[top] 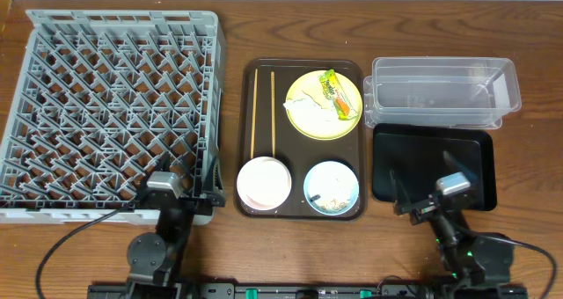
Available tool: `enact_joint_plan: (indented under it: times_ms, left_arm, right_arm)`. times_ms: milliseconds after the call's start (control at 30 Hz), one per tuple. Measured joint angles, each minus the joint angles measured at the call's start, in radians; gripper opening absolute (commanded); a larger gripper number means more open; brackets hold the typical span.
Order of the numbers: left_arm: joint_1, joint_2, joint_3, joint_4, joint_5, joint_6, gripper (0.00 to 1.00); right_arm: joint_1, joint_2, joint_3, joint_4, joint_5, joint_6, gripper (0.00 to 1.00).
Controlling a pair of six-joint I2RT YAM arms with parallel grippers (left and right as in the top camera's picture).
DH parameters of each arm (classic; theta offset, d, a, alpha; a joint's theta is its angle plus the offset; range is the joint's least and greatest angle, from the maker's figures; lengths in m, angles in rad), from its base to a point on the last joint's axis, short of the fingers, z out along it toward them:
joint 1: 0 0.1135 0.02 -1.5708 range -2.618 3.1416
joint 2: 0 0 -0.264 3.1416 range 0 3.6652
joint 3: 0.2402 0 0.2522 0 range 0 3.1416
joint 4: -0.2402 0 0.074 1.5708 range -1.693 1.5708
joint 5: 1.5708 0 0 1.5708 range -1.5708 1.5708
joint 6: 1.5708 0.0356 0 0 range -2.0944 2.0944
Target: Sort waste into correct bins and load items into the dishwasher
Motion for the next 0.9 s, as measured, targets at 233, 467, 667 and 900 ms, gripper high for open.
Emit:
enact_joint_plan:
  times_ms: [233,467,667,900]
  left_arm:
    - [0.0,0.189,0.203,-0.001,0.035,0.0,1.0]
    - [0.0,0.357,0.286,-0.001,0.1,0.0,1.0]
    - [0.0,0.367,0.286,-0.001,0.11,0.0,1.0]
    - [0.0,0.367,0.286,-0.045,0.11,0.0,1.0]
  right_arm:
    - [0.0,0.254,0.26,-0.102,-0.037,0.011,0.99]
    - [0.0,0.479,0.367,-0.093,-0.092,0.012,0.99]
    - [0.0,0.498,0.367,-0.061,-0.13,0.012,0.99]
    - [0.0,0.496,0.367,-0.06,-0.143,0.012,0.99]
